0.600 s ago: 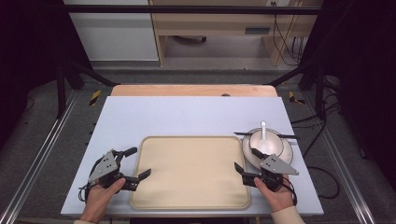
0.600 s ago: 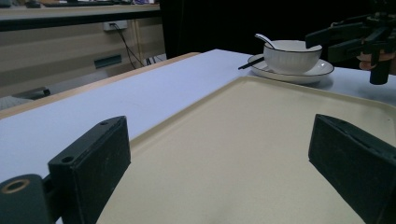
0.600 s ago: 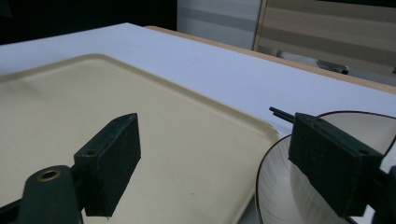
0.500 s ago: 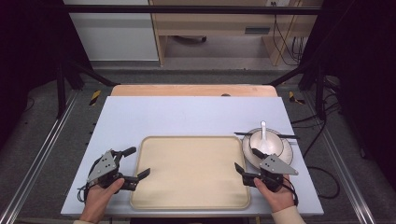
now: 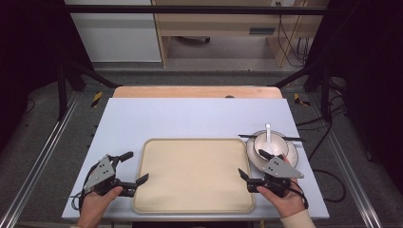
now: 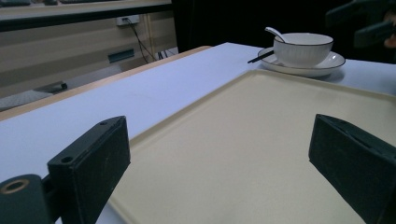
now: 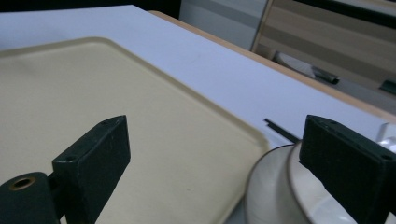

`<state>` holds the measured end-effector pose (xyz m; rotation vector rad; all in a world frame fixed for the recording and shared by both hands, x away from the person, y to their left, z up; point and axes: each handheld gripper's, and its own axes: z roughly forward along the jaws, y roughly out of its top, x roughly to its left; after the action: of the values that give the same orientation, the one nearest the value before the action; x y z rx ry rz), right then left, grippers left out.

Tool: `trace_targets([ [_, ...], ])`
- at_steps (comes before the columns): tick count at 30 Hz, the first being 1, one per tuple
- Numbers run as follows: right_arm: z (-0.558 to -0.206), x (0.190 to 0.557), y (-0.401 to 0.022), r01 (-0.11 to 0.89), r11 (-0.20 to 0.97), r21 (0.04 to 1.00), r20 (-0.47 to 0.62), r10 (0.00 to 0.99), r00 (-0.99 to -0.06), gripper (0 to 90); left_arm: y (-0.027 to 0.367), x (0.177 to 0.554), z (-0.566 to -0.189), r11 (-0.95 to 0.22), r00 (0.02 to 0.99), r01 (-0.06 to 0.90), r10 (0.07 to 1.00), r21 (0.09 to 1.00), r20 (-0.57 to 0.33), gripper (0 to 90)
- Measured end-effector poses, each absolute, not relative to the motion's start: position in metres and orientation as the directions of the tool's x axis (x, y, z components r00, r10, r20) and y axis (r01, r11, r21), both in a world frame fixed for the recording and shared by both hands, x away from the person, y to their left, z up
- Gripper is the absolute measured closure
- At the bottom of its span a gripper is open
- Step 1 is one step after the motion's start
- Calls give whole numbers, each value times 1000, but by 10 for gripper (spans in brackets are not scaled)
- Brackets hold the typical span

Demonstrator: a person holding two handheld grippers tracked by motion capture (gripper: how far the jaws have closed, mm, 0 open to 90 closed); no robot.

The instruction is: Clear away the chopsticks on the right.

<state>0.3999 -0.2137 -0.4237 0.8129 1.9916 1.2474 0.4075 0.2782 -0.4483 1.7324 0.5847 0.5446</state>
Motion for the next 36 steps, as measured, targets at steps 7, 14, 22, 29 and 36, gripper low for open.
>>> trace_targets([
  [7, -362, 408, -265, 176, 364, 915, -251, 852, -459, 327, 292, 401, -447, -179, 693, 125, 719, 976, 44, 47],
  [14, -347, 458, -329, 333, 379, 863, -263, 901, -345, 613, 298, 401, -444, -163, 638, 140, 769, 977, 37, 53],
  [22, -404, 529, -353, 569, 391, 724, -205, 909, -363, 866, 304, 405, -447, -140, 616, 161, 788, 977, 12, 56],
  [29, -434, 559, -362, 687, 367, 627, -158, 924, -349, 900, 303, 407, -449, -151, 618, 165, 786, 975, 17, 59],
  [36, -440, 555, -362, 708, 396, 584, -163, 912, -376, 900, 305, 406, -450, -148, 613, 169, 790, 974, 14, 63],
])
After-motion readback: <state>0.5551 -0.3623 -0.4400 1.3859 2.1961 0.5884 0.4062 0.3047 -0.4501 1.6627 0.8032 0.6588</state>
